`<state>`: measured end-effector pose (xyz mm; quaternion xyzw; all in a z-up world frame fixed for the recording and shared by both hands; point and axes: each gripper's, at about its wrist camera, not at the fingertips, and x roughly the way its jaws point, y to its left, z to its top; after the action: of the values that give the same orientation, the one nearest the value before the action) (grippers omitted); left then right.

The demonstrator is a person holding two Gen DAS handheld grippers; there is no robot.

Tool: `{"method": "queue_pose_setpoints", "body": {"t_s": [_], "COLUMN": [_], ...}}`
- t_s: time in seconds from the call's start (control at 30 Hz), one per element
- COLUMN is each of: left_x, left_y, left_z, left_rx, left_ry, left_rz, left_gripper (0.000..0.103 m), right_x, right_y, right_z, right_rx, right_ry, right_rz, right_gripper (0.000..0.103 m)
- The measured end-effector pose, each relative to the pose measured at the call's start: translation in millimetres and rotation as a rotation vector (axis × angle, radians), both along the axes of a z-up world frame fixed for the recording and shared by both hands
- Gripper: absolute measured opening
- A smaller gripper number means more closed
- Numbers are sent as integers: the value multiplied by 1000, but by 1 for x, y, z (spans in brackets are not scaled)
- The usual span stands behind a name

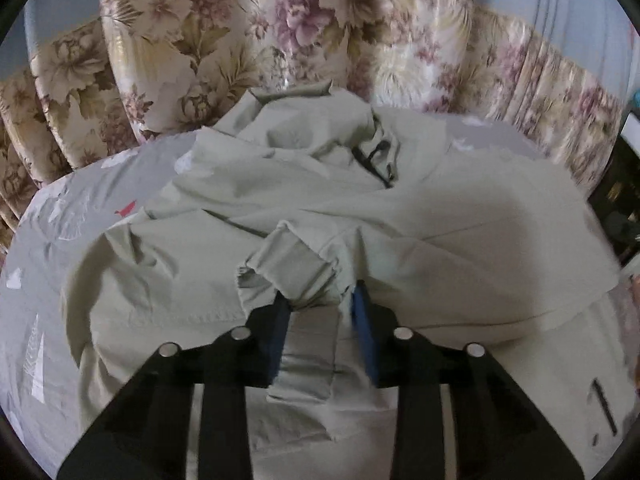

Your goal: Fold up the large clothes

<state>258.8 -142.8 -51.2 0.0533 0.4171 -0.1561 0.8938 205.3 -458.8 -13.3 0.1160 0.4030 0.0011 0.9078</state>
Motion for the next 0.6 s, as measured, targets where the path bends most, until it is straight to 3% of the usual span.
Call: {"method": "queue_pose_setpoints", "body": {"t_s": [0.17, 0.3, 0.47, 0.6], "left_x": [-22, -27, -31, -39], "left_y": [23, 50, 68, 78], "left_z": [37, 48, 11, -17], "left_rx": [32, 43, 106, 111], "left_ry": [-110, -103, -18, 32], "left_rz": [34, 59, 79, 79], "left_gripper": [28, 30, 36, 37], "right_x": [4, 13, 32, 30], "right_y": [8, 20, 36, 33], "right_z": [1, -3, -42, -65], "right_rx": [-76, -105, -260, -259], "right_ry": [11, 29, 154, 193], "right_rz": [-13, -4, -13, -25], "right_gripper": [95, 98, 98, 100]}}
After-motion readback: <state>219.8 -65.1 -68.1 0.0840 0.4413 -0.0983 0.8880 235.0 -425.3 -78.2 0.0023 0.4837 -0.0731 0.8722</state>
